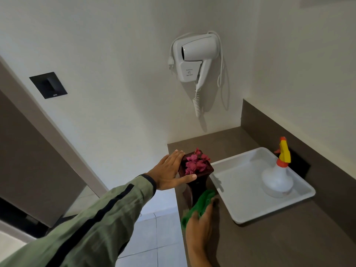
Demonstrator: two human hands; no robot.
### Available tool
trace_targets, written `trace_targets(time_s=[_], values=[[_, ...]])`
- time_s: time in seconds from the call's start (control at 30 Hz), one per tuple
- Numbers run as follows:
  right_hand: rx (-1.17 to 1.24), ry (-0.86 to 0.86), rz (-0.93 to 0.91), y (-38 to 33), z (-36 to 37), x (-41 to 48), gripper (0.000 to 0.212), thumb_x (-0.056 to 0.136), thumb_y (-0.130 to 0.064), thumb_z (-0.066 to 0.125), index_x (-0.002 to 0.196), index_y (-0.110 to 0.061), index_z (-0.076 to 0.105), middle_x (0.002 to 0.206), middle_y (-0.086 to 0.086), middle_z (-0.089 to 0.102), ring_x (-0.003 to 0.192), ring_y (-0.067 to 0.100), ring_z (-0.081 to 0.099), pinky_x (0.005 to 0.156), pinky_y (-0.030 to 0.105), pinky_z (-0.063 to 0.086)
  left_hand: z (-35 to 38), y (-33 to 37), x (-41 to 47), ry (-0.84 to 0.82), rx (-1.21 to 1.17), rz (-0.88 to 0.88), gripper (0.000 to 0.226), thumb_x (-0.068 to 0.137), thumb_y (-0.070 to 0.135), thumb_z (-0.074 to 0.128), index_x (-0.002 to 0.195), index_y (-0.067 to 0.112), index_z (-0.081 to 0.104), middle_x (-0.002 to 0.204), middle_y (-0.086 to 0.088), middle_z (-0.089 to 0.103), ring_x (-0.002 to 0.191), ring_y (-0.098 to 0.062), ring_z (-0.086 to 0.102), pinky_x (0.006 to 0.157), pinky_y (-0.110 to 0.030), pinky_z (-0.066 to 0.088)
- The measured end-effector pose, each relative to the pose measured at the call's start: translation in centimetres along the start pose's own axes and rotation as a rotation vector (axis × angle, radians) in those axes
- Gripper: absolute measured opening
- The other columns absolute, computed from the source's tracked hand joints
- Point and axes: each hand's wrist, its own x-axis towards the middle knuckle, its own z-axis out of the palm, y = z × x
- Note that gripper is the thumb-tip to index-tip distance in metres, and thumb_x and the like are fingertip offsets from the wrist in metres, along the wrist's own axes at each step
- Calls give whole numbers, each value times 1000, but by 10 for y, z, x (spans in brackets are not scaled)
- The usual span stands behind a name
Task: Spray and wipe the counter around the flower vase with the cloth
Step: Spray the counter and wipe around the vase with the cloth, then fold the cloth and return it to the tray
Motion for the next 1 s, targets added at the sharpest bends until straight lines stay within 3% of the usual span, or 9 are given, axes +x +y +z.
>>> trace_targets(time_s=[0.07,0.13,0.33,0.57,0.7,0.77,0.83,0.9,1.0], values=[[103,89,-90,-19,1,5,74,93,-1,52,153,-18,13,150,19,41,123,36,54,97,39,48,-1,2,0,-14,-11,-3,109,75,89,22,154,16,3,165,-9,8,152,-20,2,124,-48,6],[171,50,-176,-35,10,11,80,93,2,49,153,-24,2,158,14,28,136,33,43,106,49,44,-2,3,-1,-29,-29,-14,108,76,87,22,154,15,3,165,-9,7,152,-20,1,124,-47,5],[4,59,-279,-30,37,-3,84,92,-2,51,148,-24,-8,163,14,3,147,36,19,111,54,38,-5,2,-1,-32,-37,2,99,83,78,33,154,15,5,164,-12,9,152,-24,5,124,-46,8],[-200,-156,-172,-14,36,-15,82,94,-5,51,145,-22,-11,162,17,11,140,37,38,108,44,44,-4,0,-1,-25,-9,7,105,79,84,29,154,15,6,165,-12,9,152,-24,5,124,-46,8],[-196,-315,-18,-11,-3,-11,65,93,-6,53,151,-18,24,149,15,44,130,31,50,106,38,43,-6,11,-6,-12,8,-80,105,79,84,26,155,17,-1,166,-6,-3,151,-19,-9,123,-44,-2],[-199,-284,22,-14,-31,-2,56,86,-5,61,140,-16,47,137,16,53,122,32,54,98,34,46,2,26,-20,126,-118,-172,98,83,80,28,156,21,-2,165,-2,-6,151,-17,-12,123,-43,-4],[-118,-248,118,-15,-62,15,50,80,-1,69,127,-11,56,123,19,61,109,33,61,89,34,51,21,49,-50,404,-324,-260,86,89,67,44,155,22,10,163,2,9,151,-15,1,123,-40,5],[86,-235,282,-18,-92,36,46,74,6,74,117,0,59,115,25,65,102,38,63,91,45,52,51,66,-85,618,-399,-309,70,90,49,60,147,21,34,153,3,32,144,-15,24,117,-37,21],[231,-346,473,-35,-128,84,49,76,8,71,123,8,58,122,32,61,113,45,58,104,53,43,94,96,-112,570,-591,-438,34,84,26,73,115,31,61,126,-7,65,109,-3,62,95,-23,49]])
